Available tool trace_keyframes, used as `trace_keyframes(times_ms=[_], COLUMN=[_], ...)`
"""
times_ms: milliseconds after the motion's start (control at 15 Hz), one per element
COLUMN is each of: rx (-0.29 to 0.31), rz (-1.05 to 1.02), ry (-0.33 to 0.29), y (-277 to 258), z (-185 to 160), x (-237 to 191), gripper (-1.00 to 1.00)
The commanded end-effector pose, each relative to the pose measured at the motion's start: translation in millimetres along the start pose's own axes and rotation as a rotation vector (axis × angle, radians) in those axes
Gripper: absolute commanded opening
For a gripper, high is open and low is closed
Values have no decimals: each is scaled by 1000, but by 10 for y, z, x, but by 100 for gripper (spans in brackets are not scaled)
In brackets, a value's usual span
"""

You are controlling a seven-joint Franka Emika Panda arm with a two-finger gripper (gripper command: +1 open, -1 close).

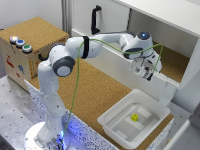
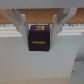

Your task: Store the grasped purple object in the box

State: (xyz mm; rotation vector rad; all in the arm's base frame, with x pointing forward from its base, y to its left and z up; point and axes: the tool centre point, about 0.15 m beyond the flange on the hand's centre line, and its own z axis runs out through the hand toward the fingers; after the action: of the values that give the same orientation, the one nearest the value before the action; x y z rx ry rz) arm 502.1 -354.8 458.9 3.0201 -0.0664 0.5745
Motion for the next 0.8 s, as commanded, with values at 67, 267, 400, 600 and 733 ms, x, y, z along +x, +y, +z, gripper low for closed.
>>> trace_keyframes(times_ms=[67,267,400,600,733], rx=[-20,-27,-46,-45,-15], rz=[-39,-56,-110,-147,-185], ry=[77,20,2,-27,-29], y=[305,414,471,695,810], z=[-168,-255,-306,-201,-40], x=[-842,-1160,-1336,-1491,-1578], gripper=[-100,-100,-100,-100,-100])
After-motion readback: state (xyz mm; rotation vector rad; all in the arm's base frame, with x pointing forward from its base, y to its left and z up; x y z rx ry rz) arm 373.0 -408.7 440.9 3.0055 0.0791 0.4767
